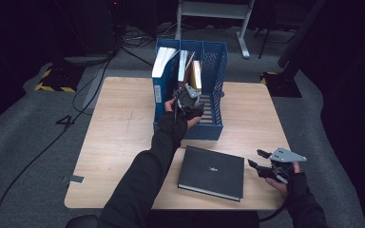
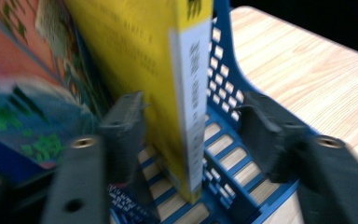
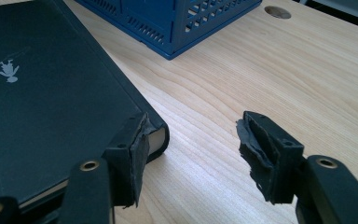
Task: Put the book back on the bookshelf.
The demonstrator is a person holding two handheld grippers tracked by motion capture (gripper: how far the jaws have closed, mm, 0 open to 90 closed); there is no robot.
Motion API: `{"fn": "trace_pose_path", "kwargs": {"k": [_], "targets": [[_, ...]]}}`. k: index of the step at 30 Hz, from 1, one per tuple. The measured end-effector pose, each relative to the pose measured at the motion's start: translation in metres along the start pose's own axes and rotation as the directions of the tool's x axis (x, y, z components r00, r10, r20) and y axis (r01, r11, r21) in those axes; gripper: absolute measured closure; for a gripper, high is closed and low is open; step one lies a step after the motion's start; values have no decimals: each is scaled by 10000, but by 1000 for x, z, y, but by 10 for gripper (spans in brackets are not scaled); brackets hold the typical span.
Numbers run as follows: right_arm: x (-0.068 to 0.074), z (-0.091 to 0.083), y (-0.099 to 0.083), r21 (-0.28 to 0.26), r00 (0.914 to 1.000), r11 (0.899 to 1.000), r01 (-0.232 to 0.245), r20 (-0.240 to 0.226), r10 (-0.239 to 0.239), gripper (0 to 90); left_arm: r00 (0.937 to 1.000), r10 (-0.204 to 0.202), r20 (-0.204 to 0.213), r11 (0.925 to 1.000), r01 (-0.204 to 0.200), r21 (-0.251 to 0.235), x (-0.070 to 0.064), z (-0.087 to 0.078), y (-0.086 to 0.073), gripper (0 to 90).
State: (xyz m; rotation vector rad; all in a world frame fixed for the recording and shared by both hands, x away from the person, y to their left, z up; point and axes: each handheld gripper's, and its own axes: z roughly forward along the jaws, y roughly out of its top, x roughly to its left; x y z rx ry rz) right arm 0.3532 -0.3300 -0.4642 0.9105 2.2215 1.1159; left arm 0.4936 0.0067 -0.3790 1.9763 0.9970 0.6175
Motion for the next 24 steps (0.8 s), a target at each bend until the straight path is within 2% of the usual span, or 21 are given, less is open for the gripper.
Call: {"fn": "trace_pose_path", "kwargs": {"k": [1, 2, 4, 5, 7, 11, 13, 15, 17, 20, 24], "targets": [[0, 0, 0, 0, 10000, 10000, 0, 0, 0, 431, 10000, 47, -23, 10000, -47, 0, 1, 1, -1, 478], [0, 0, 0, 33, 10000, 10000, 38, 12, -38, 432, 9999, 56, -154, 10000, -56, -2, 1, 2, -2, 523], [1, 0, 0, 48, 10000, 10000, 64, 32, -64, 433, 9999, 59, -101, 9999, -58, 139, 2, 5, -3, 548], [1, 0, 0, 37, 10000, 10000, 84, 18, -84, 433, 9996, 110, -250, 9997, -105, 207, 3, 7, -4, 557], [1, 0, 0, 65, 9999, 9999, 102, 40, -102, 433, 10000, 41, -82, 9993, -38, 366, 4, 11, -6, 608], [1, 1, 0, 62, 9999, 9999, 108, 45, -108, 433, 9999, -127, -108, 9990, 132, 423, 4, 19, -8, 597], [1, 0, 0, 42, 9999, 9999, 125, 60, -125, 433, 9991, 152, -398, 9985, -131, 534, 2, 22, -5, 603], [1, 0, 0, 56, 9999, 9999, 104, 44, -105, 433, 9986, 122, -506, 9981, -91, 611, 2, 23, -3, 617], [1, 1, 0, 68, 9999, 9999, 130, 57, -131, 433, 9964, 131, -838, 9978, -76, 665, 4, 27, -1, 636], [1, 1, 0, 72, 9999, 9999, 123, 62, -123, 433, 9952, 14, -980, 9978, 52, 664, 6, 29, 1, 644], [1, 1, 0, 93, 9999, 9999, 116, 69, -116, 433, 9937, 50, -1122, 9969, 38, 781, 5, 32, 4, 646]]}}
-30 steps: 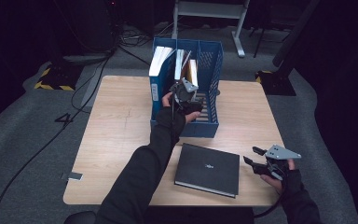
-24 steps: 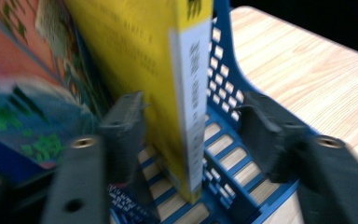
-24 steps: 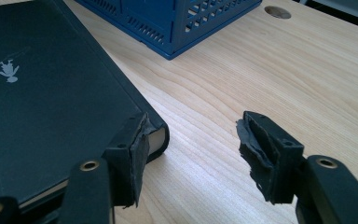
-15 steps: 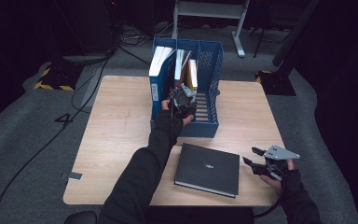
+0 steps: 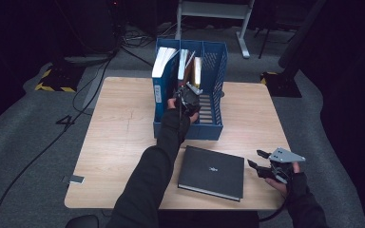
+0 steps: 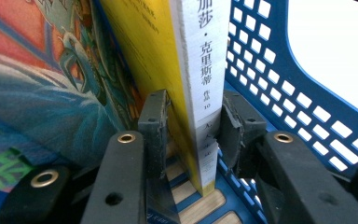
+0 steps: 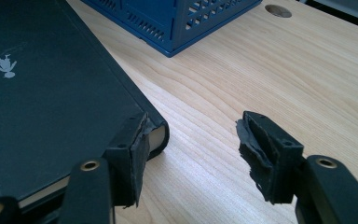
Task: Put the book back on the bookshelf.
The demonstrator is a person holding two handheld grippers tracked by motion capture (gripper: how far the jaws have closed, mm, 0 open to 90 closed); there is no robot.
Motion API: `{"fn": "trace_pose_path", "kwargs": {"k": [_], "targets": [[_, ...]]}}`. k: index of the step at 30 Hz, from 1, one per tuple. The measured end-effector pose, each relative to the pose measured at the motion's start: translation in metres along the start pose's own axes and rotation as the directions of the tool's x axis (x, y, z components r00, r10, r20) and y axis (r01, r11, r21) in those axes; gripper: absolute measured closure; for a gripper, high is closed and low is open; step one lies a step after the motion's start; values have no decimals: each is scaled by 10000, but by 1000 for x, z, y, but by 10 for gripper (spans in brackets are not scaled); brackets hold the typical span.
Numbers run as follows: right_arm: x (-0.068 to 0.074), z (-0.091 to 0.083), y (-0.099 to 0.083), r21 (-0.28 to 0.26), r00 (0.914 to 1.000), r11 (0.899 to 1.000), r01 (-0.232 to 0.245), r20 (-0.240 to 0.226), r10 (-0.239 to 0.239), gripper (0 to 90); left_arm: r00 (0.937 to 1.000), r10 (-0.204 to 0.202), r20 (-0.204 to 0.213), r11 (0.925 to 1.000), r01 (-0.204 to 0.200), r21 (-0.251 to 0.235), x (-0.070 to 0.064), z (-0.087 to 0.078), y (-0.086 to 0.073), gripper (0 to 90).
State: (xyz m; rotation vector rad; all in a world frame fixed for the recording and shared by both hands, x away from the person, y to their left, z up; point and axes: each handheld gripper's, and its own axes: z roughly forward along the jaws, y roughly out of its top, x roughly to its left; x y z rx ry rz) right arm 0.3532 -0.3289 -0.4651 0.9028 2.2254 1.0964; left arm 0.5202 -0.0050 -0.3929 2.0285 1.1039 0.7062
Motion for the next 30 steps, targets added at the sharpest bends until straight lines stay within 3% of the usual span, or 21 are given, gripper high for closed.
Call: {"fn": "trace_pose_path", "kwargs": {"k": [13, 19, 24, 30], "targets": [[0, 0, 0, 6, 10000, 10000, 1, 38, -1, 434, 9991, -232, -350, 9996, 236, 121, 5, 8, 6, 657], [-1, 0, 0, 8, 10000, 10000, -24, 38, 24, 433, 9986, 25, -532, 9999, -16, 168, 0, 11, 8, 644], [-2, -1, -1, 22, 10000, 10000, -76, 50, 76, 433, 9994, 35, -350, 9999, -31, 110, 2, 7, 6, 637], [-2, -1, 0, 39, 10000, 10000, -48, 44, 48, 433, 9991, 401, -117, 9991, -402, -133, 2, -8, 3, 577]]}}
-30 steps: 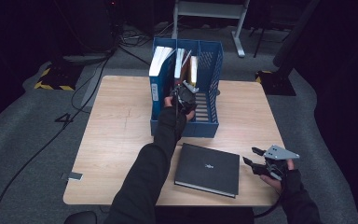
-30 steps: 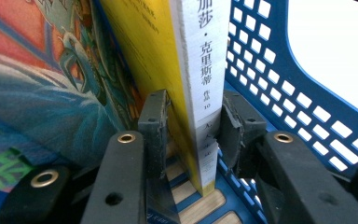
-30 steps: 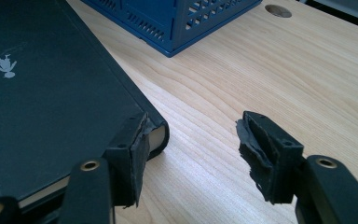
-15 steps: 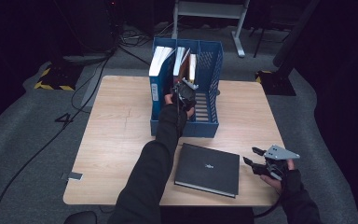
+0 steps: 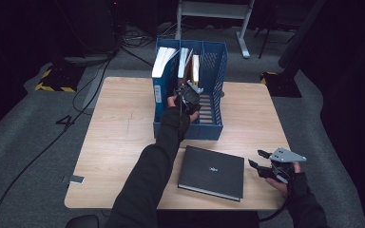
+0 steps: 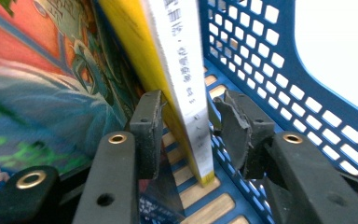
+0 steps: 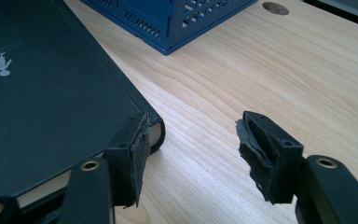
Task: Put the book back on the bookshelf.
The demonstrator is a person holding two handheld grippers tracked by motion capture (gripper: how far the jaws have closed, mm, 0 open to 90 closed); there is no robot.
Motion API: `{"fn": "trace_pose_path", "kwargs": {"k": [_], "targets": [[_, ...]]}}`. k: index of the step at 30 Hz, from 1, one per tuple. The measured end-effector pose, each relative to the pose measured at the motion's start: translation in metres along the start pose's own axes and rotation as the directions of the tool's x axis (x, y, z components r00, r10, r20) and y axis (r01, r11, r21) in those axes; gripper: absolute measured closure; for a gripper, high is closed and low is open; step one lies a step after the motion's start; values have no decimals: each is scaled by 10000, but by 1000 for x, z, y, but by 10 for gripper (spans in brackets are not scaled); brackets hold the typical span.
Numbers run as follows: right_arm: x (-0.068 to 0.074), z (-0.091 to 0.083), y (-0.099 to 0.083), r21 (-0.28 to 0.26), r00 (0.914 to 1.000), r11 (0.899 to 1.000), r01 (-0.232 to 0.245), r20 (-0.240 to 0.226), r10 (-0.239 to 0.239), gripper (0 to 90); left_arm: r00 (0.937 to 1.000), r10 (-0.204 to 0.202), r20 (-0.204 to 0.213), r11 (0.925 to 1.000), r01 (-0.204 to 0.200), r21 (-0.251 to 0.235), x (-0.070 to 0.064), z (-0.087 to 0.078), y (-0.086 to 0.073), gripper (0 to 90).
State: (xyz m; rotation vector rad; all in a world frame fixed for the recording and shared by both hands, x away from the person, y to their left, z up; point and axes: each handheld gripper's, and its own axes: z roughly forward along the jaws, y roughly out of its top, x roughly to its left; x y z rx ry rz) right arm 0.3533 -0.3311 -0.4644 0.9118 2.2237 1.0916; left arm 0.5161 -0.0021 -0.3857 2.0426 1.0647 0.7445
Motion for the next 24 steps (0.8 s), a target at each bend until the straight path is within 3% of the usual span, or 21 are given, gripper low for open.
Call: {"fn": "trace_pose_path", "kwargs": {"k": [8, 16, 20, 22, 24], "targets": [[1, 1, 0, 52, 10000, 10000, -8, 1, 8, 431, 9960, 576, 688, 9981, -559, -260, -3, -24, -12, 517], [2, 0, 0, 102, 10000, 9999, -3, -63, 4, 430, 9896, 765, 1215, 9969, -737, -280, -3, -39, -28, 472], [4, 0, 0, 171, 9998, 9998, 60, -174, -57, 427, 9833, 1029, 1503, 9947, -1021, -130, -3, -44, -40, 428], [6, -1, -1, 211, 9995, 9997, 137, -274, -131, 421, 9755, 1351, 1736, 9907, -1359, -75, -4, -48, -51, 402], [6, -2, -2, 218, 9994, 9997, 125, -312, -118, 419, 9721, 1504, 1800, 9884, -1521, -43, -4, -50, -56, 392]]}}
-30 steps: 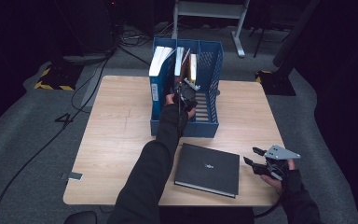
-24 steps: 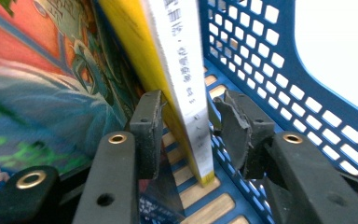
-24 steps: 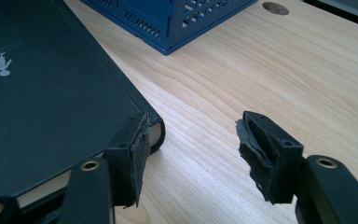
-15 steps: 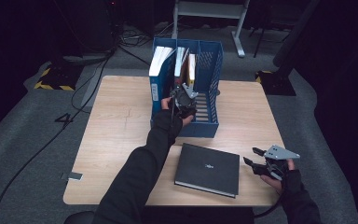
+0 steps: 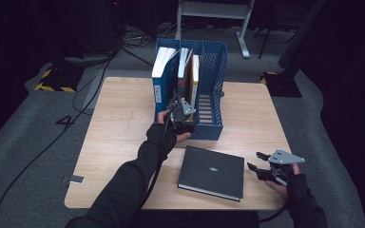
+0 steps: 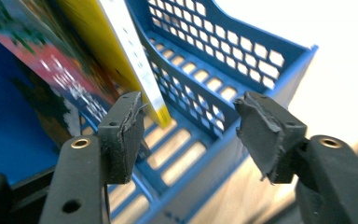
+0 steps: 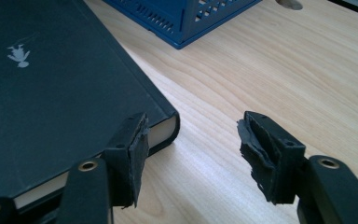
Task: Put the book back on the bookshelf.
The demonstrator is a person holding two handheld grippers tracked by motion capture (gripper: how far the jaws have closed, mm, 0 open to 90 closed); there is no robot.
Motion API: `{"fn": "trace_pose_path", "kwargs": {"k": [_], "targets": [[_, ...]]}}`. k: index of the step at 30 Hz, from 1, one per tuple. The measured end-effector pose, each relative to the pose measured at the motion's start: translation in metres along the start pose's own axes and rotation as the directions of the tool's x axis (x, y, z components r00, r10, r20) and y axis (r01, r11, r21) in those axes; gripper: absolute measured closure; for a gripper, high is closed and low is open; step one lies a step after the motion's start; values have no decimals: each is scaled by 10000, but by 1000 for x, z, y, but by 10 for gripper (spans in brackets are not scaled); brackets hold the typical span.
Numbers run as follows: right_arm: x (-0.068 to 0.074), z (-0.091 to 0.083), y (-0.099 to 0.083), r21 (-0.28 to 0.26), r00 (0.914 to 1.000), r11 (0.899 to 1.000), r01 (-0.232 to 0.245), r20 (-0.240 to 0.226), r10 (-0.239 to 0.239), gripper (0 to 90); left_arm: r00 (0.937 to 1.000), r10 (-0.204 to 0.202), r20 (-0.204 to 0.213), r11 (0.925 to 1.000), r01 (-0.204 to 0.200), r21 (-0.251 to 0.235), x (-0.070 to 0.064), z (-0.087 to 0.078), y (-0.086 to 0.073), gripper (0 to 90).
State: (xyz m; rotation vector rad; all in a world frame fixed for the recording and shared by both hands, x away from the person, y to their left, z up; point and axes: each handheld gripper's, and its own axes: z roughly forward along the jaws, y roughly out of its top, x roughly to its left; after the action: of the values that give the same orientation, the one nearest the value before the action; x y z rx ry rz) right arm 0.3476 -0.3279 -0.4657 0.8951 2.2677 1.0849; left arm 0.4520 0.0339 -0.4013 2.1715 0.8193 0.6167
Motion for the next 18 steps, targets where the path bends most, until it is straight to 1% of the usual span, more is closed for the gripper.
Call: {"fn": "trace_pose_path", "kwargs": {"k": [3, 5, 7, 8, 9, 10, 12, 15, 17, 18], "targets": [[1, -1, -3, 97, 9998, 10000, 7, -219, -4, 403, 9996, 217, 188, 9997, -219, 105, 0, -6, -14, 382], [2, -1, -6, 242, 9993, 9997, 73, -356, -65, 393, 9989, 201, 418, 9998, -203, 56, 2, -12, -24, 373], [4, -1, -7, 323, 9984, 9993, 177, -546, -159, 388, 9983, 241, 523, 9996, -247, 109, 3, -16, -32, 367], [4, -1, -7, 323, 9984, 9993, 177, -546, -159, 388, 9983, 241, 523, 9996, -247, 109, 3, -16, -32, 363], [5, -1, -8, 358, 9982, 9990, 255, -561, -235, 383, 9978, 296, 587, 9995, -304, 128, 4, -20, -38, 363], [7, -1, -8, 420, 9972, 9985, 344, -684, -314, 377, 9973, 324, 663, 9994, -334, 134, 4, -21, -42, 355], [9, -1, -9, 504, 9956, 9977, 451, -840, -408, 360, 9952, 402, 887, 9989, -420, 194, 4, -25, -50, 347], [12, -1, -11, 676, 9945, 9962, 545, -929, -481, 347, 9917, 675, 1091, 9966, -721, 387, 2, -29, -62, 338], [13, -1, -13, 742, 9919, 9954, 607, -1164, -518, 344, 9889, 860, 1215, 9945, -925, 489, -1, -33, -72, 328], [14, -2, -14, 768, 9899, 9946, 702, -1281, -600, 341, 9861, 990, 1331, 9924, -1077, 601, -3, -35, -78, 322]]}}
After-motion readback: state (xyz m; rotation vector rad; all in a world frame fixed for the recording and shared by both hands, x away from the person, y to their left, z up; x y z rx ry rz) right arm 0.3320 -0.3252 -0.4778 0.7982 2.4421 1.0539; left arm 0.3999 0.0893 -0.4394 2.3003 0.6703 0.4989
